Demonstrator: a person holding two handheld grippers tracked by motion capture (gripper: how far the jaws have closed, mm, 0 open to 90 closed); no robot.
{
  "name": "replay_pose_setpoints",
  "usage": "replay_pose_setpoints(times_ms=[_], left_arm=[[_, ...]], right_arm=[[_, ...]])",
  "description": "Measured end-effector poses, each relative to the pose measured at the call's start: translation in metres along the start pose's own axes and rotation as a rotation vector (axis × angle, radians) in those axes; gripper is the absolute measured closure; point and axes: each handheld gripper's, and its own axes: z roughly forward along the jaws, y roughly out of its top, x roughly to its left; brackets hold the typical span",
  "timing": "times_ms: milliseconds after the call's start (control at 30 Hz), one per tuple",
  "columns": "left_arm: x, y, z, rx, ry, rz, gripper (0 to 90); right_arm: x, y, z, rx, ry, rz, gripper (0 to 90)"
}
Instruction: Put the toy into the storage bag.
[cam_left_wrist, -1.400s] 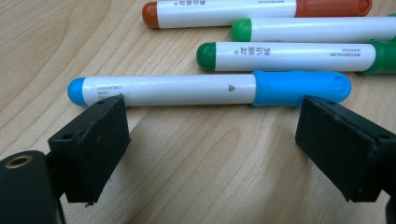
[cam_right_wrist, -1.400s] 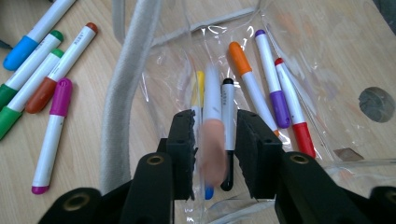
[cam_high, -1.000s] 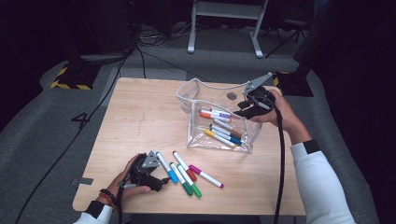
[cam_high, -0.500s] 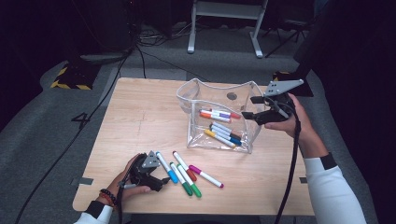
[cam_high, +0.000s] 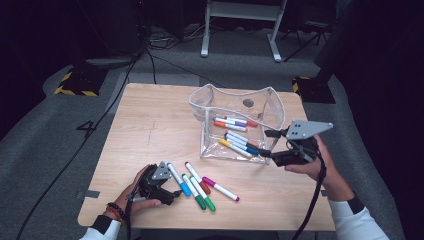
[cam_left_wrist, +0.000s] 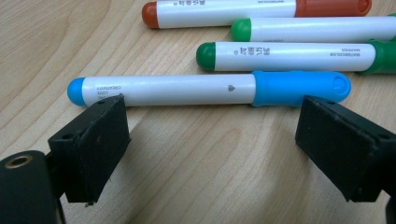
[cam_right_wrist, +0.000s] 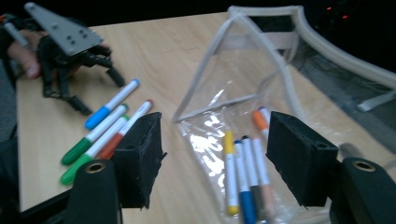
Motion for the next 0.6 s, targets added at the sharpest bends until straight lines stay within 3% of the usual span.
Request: replay_pose_setpoints(times_ms=[167,233,267,300,367,433,467,500,600], left_arm=[[0.0,0.0,0.0,0.0,0.0,0.0,10.2],[0.0,0.0,0.0,0.0,0.0,0.0,10.1],[0.0,0.0,0.0,0.0,0.0,0.0,10.2],[0.0,0.0,0.0,0.0,0.0,0.0,10.2],[0.0,0.0,0.0,0.0,0.0,0.0,10.2],[0.0,0.0,0.0,0.0,0.0,0.0,10.2],[0.0,0.0,0.0,0.0,0.0,0.0,10.2],[0.0,0.0,0.0,0.0,0.0,0.0,10.2],[0.0,0.0,0.0,0.0,0.001,0.0,10.2]], right_arm=[[0.02,-0.017,0.015,0.012,0.023,-0.017,37.0],[0.034,-0.031,0.036,0.026,0.071,-0.023,37.5],[0.034,-0.031,0.036,0.026,0.071,-0.023,37.5],[0.04,-0.039,0.053,0.047,0.096,-0.016,37.3],[0.041,-0.042,0.06,0.054,0.108,-0.009,37.3],[0.047,-0.055,0.087,0.102,0.136,-0.002,37.1],[0.047,-0.055,0.087,0.102,0.136,-0.002,37.1],[0.051,-0.063,0.106,0.138,0.169,0.006,37.1],[0.058,-0.069,0.126,0.158,0.197,-0.002,38.6]])
